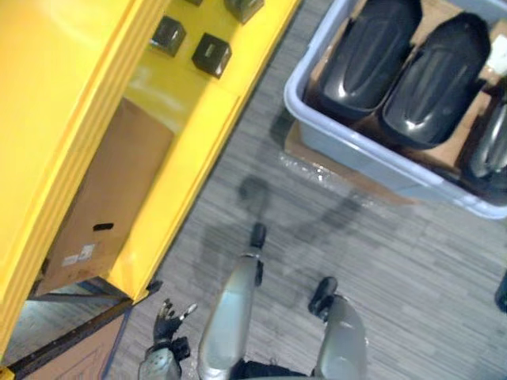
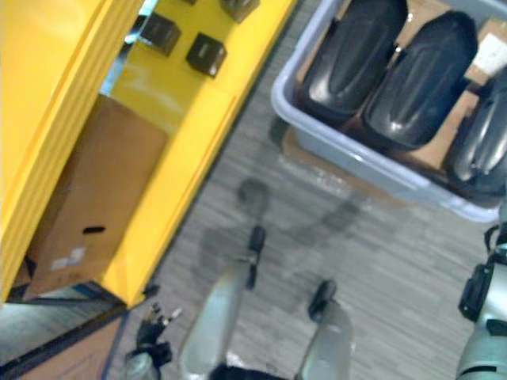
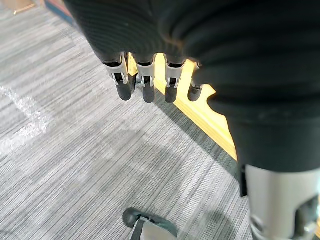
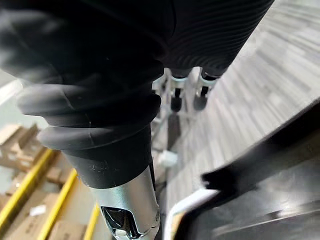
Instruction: Walk over and take plastic housings, then place them on the shelf
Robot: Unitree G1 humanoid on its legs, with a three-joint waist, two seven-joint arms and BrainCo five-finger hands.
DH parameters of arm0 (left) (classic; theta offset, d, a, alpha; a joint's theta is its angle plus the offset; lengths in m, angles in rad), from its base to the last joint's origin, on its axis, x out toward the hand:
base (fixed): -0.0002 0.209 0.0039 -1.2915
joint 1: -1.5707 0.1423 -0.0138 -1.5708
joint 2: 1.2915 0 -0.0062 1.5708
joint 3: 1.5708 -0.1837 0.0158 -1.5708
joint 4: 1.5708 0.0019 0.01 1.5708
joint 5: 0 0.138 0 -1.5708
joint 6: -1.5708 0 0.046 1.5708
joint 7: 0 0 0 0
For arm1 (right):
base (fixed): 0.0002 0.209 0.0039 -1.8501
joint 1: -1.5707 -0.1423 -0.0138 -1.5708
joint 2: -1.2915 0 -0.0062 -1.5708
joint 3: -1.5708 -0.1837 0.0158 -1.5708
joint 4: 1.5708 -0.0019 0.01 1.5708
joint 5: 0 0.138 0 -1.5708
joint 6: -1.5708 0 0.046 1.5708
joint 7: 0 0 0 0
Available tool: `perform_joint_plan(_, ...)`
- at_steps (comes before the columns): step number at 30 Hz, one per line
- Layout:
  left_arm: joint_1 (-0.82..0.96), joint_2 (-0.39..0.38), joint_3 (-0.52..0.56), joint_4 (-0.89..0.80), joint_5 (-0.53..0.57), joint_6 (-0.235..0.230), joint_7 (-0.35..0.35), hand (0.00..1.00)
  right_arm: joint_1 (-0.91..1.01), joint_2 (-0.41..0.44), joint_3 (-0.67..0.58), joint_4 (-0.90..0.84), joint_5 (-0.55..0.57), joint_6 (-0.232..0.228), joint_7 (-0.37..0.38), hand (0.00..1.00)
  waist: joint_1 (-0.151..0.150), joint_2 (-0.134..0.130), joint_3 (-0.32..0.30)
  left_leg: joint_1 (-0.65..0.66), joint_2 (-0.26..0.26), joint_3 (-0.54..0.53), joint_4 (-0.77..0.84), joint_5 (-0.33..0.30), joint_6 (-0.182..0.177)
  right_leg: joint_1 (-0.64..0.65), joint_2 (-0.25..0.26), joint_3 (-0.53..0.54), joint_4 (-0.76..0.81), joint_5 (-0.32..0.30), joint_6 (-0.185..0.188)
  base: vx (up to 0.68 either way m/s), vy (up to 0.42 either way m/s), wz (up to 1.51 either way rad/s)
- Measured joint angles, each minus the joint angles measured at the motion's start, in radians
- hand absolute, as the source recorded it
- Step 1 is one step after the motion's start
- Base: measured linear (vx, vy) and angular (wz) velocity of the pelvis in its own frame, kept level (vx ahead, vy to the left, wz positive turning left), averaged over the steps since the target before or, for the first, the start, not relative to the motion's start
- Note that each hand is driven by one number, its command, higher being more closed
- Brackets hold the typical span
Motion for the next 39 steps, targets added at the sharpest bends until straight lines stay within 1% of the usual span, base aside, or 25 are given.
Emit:
perform_joint_plan(1, 0.000, 0.000, 0.001, -0.001, -0.012, -0.001, -0.005, 0.00, 0.000, 0.000, 0.001, 0.009, 0.000, 0.005, 0.000, 0.00, 0.001, 0.000, 0.000, -0.006, -0.001, -0.003, 0.000, 0.001, -0.002, -0.007, 0.000, -0.001, 0.004, -0.001, -0.001, -0.02, -0.015, 0.15)
perform_joint_plan(2, -0.001, -0.002, 0.005, -0.003, -0.015, -0.004, -0.016, 0.00, 0.000, -0.004, 0.023, 0.023, -0.001, 0.016, -0.004, 0.00, 0.001, 0.009, 0.002, -0.024, -0.002, -0.017, 0.001, 0.005, -0.005, -0.017, 0.000, -0.017, 0.010, -0.004, -0.005, -0.01, -0.014, 0.15)
perform_joint_plan(3, -0.002, -0.003, 0.005, -0.005, -0.015, -0.006, -0.018, 0.00, 0.000, -0.007, 0.028, 0.026, 0.000, 0.017, -0.006, 0.00, 0.001, 0.011, 0.004, -0.026, -0.002, -0.019, 0.001, 0.005, -0.005, -0.017, 0.000, -0.021, 0.011, -0.005, -0.006, -0.02, -0.014, 0.18)
perform_joint_plan(5, -0.003, -0.018, 0.005, -0.012, -0.020, -0.035, -0.024, 0.00, -0.005, -0.025, 0.061, 0.034, -0.001, 0.020, -0.025, 0.00, 0.017, 0.018, 0.004, -0.044, -0.005, -0.021, 0.003, 0.010, -0.007, -0.046, -0.009, -0.022, 0.039, -0.016, -0.011, -0.02, -0.018, 0.09)
perform_joint_plan(9, -0.003, -0.037, -0.002, -0.039, -0.022, -0.036, -0.029, 0.00, -0.005, -0.025, 0.083, 0.034, -0.002, 0.029, -0.036, 0.00, 0.018, 0.019, 0.004, -0.047, -0.009, -0.024, 0.006, 0.012, -0.008, -0.051, -0.018, -0.024, 0.051, -0.029, -0.014, 0.00, -0.012, 0.05)
perform_joint_plan(11, -0.009, -0.039, -0.005, -0.045, -0.028, -0.037, -0.033, 0.00, -0.006, -0.030, 0.083, 0.034, -0.002, 0.043, -0.037, 0.00, 0.016, 0.020, 0.004, -0.058, -0.008, -0.025, 0.010, 0.012, -0.009, -0.064, -0.018, -0.023, 0.061, -0.033, -0.016, 0.00, 0.000, 0.00)
perform_joint_plan(13, -0.024, -0.040, -0.005, -0.043, -0.058, -0.036, -0.035, 0.00, -0.005, -0.030, 0.083, 0.035, -0.003, 0.057, -0.032, 0.00, 0.016, 0.023, 0.004, -0.077, -0.007, -0.024, 0.017, 0.013, -0.010, -0.086, -0.022, -0.021, 0.078, -0.036, -0.017, 0.00, 0.000, 0.00)
perform_joint_plan(16, -0.029, -0.046, -0.005, -0.043, -0.059, -0.038, -0.036, 0.00, -0.005, -0.030, 0.087, 0.039, -0.008, 0.076, -0.012, 0.00, 0.017, 0.029, 0.003, -0.079, -0.008, -0.018, 0.019, 0.013, -0.010, -0.094, -0.026, -0.017, 0.084, -0.036, -0.018, 0.00, 0.001, -0.02)
perform_joint_plan(19, -0.030, -0.054, -0.006, -0.042, -0.059, -0.040, -0.037, 0.00, -0.005, -0.030, 0.108, 0.039, -0.012, 0.095, -0.010, 0.00, 0.017, 0.030, 0.003, -0.092, -0.008, -0.018, 0.024, 0.013, -0.010, -0.109, -0.029, -0.017, 0.093, -0.039, -0.018, 0.00, 0.000, 0.00)
perform_joint_plan(23, -0.030, -0.067, -0.006, -0.042, -0.059, -0.042, -0.035, 0.00, -0.006, -0.030, 0.127, 0.040, -0.029, 0.136, -0.015, 0.00, 0.018, 0.033, 0.001, -0.106, -0.008, -0.020, 0.034, 0.013, -0.010, -0.122, -0.031, -0.018, 0.107, -0.042, -0.020, 0.00, 0.000, 0.00)
perform_joint_plan(24, -0.030, -0.068, -0.007, -0.042, -0.059, -0.042, -0.035, 0.00, -0.006, -0.030, 0.127, 0.040, -0.029, 0.142, -0.015, 1.00, 0.019, 0.034, 0.001, -0.106, -0.008, -0.020, 0.034, 0.013, -0.010, -0.123, -0.031, -0.018, 0.108, -0.042, -0.020, 0.00, 0.000, 0.00)
perform_joint_plan(26, -0.031, -0.068, -0.008, -0.042, -0.060, -0.042, -0.034, 0.00, -0.006, -0.030, 0.127, 0.040, -0.029, 0.172, -0.011, 1.00, 0.020, 0.034, 0.001, -0.106, -0.008, -0.020, 0.035, 0.013, -0.010, -0.125, -0.031, -0.016, 0.111, -0.043, -0.021, 0.00, 0.000, 0.00)
perform_joint_plan(31, -0.037, -0.068, -0.014, -0.042, -0.061, -0.042, -0.034, 0.00, -0.005, -0.031, 0.149, 0.045, -0.031, 0.210, 0.017, 1.00, 0.025, 0.039, -0.003, -0.111, -0.007, -0.019, 0.034, 0.017, -0.011, -0.134, -0.031, -0.014, 0.116, -0.043, -0.021, 0.00, 0.000, 0.00)
perform_joint_plan(34, -0.041, -0.067, -0.015, -0.042, -0.061, -0.045, -0.032, 0.00, -0.004, -0.041, 0.148, 0.053, -0.031, 0.221, 0.026, 1.00, 0.024, 0.039, -0.003, -0.112, -0.006, -0.018, 0.035, 0.017, -0.011, -0.136, -0.030, -0.013, 0.118, -0.043, -0.021, 0.00, 0.000, 0.00)
perform_joint_plan(39, -0.041, -0.067, -0.019, -0.042, -0.061, -0.060, -0.032, 0.00, 0.003, -0.047, 0.148, 0.059, -0.045, 0.222, 0.027, 1.00, 0.024, 0.041, -0.004, -0.113, -0.004, -0.017, 0.035, 0.018, -0.013, -0.142, -0.030, -0.012, 0.125, -0.045, -0.024, 0.00, 0.000, 0.00)
